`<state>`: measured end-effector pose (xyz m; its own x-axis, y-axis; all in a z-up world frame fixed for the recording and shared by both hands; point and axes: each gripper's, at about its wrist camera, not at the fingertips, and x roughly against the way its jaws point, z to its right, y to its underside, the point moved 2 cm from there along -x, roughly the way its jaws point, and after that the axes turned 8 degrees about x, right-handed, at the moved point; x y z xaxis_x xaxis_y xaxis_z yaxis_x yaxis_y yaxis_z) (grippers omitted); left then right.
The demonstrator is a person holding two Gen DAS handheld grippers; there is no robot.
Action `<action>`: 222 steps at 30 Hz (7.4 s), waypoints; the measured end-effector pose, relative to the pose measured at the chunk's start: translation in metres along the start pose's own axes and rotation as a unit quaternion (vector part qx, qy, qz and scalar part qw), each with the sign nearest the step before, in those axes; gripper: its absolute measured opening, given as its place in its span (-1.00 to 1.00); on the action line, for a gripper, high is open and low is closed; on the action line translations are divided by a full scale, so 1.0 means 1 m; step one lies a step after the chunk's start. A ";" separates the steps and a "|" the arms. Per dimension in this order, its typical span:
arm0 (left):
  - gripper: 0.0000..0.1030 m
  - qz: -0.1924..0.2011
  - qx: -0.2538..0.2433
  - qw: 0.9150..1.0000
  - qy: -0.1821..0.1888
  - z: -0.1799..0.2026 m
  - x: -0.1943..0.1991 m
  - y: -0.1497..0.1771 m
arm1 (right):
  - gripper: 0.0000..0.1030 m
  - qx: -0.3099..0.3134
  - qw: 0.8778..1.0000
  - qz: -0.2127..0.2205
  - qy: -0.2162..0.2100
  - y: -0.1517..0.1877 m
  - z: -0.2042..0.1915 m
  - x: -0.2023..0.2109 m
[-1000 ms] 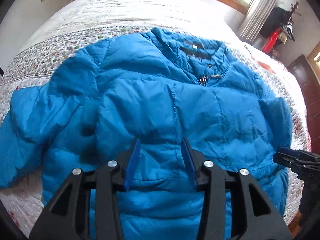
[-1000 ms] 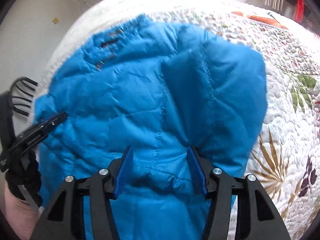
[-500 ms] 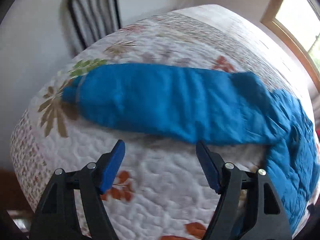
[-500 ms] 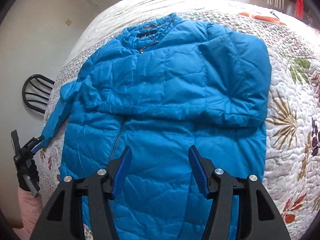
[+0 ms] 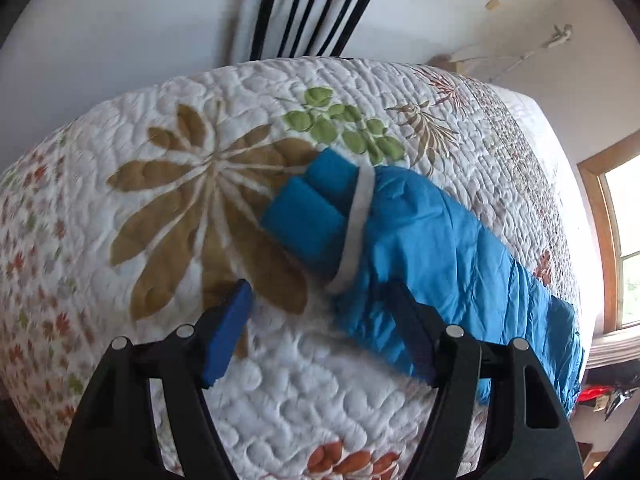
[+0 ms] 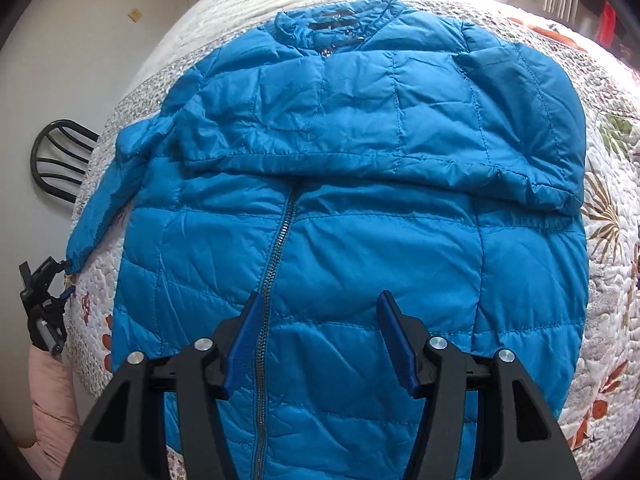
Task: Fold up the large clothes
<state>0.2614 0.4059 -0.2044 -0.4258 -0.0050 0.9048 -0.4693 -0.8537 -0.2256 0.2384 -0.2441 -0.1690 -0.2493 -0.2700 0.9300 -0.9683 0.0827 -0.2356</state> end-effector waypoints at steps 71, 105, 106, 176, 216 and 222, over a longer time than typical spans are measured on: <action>-0.05 -0.077 -0.356 0.929 0.070 0.213 -0.001 0.199 | 0.33 0.044 0.993 -0.016 -0.111 -0.086 -0.065 -0.052; -0.05 -0.072 -0.495 0.860 0.099 0.355 -0.039 0.337 | -0.72 -0.091 0.994 0.058 0.022 -0.086 0.182 0.012; -0.05 -0.077 -0.490 0.862 0.103 0.354 -0.041 0.335 | -0.72 -0.093 0.994 0.060 0.020 -0.086 0.183 0.009; 0.37 -0.234 -0.394 0.885 0.086 0.057 0.065 0.334 | 0.27 -0.078 0.995 0.052 -0.043 0.213 0.112 0.060; -0.83 -0.183 -0.409 0.861 0.241 0.145 0.145 0.329 | -0.81 -0.049 0.980 0.149 -0.121 0.151 0.100 0.142; -0.83 -0.165 -0.411 0.852 0.280 0.204 0.154 0.304 | -0.81 -0.015 0.980 0.168 -0.110 0.088 0.101 0.172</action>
<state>0.2110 0.0391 -0.0600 -0.3595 0.6109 0.7054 -0.9202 -0.1066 -0.3767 0.1093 -0.3802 -0.0580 -0.5534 -0.4219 0.7182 -0.8315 0.2294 -0.5060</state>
